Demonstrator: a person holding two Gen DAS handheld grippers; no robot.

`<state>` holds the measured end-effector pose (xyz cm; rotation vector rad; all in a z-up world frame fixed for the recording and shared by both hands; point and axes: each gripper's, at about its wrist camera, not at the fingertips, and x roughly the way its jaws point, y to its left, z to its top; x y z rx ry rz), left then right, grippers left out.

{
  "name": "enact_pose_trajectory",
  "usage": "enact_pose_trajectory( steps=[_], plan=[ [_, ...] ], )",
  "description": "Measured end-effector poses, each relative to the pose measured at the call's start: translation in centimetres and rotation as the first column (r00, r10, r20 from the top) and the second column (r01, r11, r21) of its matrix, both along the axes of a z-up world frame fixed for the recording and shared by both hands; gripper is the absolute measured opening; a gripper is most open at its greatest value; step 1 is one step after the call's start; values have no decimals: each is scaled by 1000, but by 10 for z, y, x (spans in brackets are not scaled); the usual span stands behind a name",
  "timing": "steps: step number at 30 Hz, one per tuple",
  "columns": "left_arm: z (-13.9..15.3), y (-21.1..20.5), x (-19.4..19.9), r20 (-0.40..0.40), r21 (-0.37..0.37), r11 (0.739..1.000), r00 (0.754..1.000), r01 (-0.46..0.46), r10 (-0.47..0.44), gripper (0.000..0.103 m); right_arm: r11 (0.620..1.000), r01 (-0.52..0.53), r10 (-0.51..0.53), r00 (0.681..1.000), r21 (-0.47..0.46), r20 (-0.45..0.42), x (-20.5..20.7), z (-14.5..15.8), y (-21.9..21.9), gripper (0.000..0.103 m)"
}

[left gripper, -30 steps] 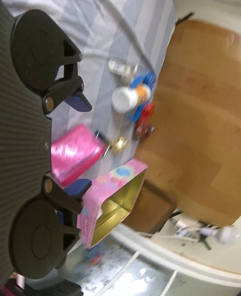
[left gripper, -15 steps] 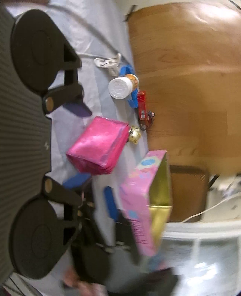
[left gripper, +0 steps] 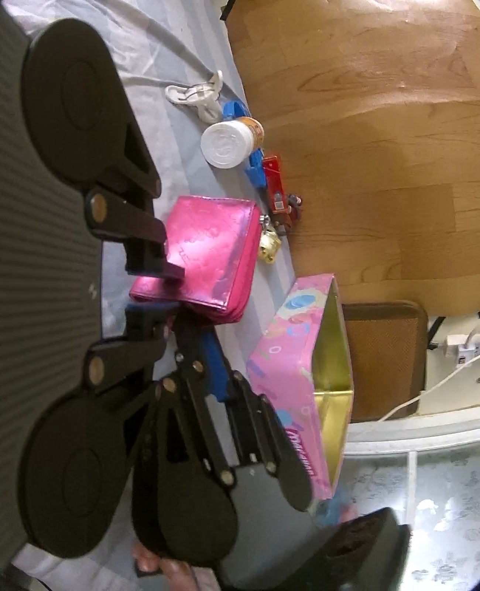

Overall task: Organize rigid objects
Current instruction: 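Carry the pink pouch into the pink tin and open both grippers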

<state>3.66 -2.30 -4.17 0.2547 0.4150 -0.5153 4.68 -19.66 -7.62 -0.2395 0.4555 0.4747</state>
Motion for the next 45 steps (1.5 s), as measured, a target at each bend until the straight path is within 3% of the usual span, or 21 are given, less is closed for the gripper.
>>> enact_pose_trajectory(
  steps=[3, 6, 9, 12, 16, 19, 20, 22, 24, 26, 28, 31, 34, 37, 40, 45],
  plan=[
    [20, -1, -2, 33, -46, 999, 999, 12, -11, 14, 998, 24, -25, 1000, 57, 9, 15, 2, -10, 6],
    [46, -21, -4, 118, -32, 998, 992, 56, -52, 14, 995, 58, -65, 994, 76, 91, 6, 21, -20, 6],
    [73, -54, 5, 183, -20, 992, 976, 121, -115, 14, 986, 140, -155, 971, 95, 182, -3, 43, -42, 6],
    [88, -95, 30, 192, -32, 983, 966, 183, -174, 15, 966, 240, -256, 936, 94, 242, -4, 57, -74, 6],
    [81, -143, 82, 92, -64, 970, 970, 233, -227, 13, 928, 362, -373, 907, 88, 194, 14, 55, -115, 6],
    [63, -172, 121, -68, -121, 975, 978, 187, -196, 26, 901, 432, -434, 893, 44, 116, 45, 40, -133, 9],
    [59, -180, 128, -102, -110, 985, 984, 136, -147, 37, 891, 453, -452, 886, 21, 105, 54, 35, -136, 17],
    [60, -186, 124, -95, -94, 993, 992, 73, -82, 38, 880, 475, -471, 875, -8, 108, 62, 29, -140, 31],
    [68, -173, 112, -91, -131, 988, 992, 77, -90, 41, 873, 488, -486, 865, 14, 127, 50, 35, -143, 32],
    [77, -152, 93, -75, -157, 985, 994, 64, -77, 50, 869, 490, -493, 857, 60, 150, 48, 41, -143, 32],
    [80, -124, 71, -64, -175, 984, 998, 13, -24, 55, 860, 497, -510, 841, 111, 180, 38, 50, -145, 32],
    [75, -70, 50, -82, -188, 977, 993, -102, 87, 56, 860, 459, -498, 851, 226, 168, 26, 61, -139, 32],
    [59, -21, 39, -129, -152, 950, 958, -273, 254, 59, 862, 401, -459, 877, 310, 141, 15, 69, -129, 32],
    [48, 21, 24, -187, -119, 891, 892, -437, 412, 60, 862, 366, -425, 899, 350, 107, 6, 73, -104, 32],
    [44, 48, 17, -209, -109, 847, 845, -520, 492, 60, 859, 347, -391, 920, 376, 43, -5, 65, -64, 34],
    [40, 73, 4, -210, -122, 812, 814, -571, 541, 64, 872, 317, -316, 946, 372, -67, -10, 61, -15, 37]
  ],
)
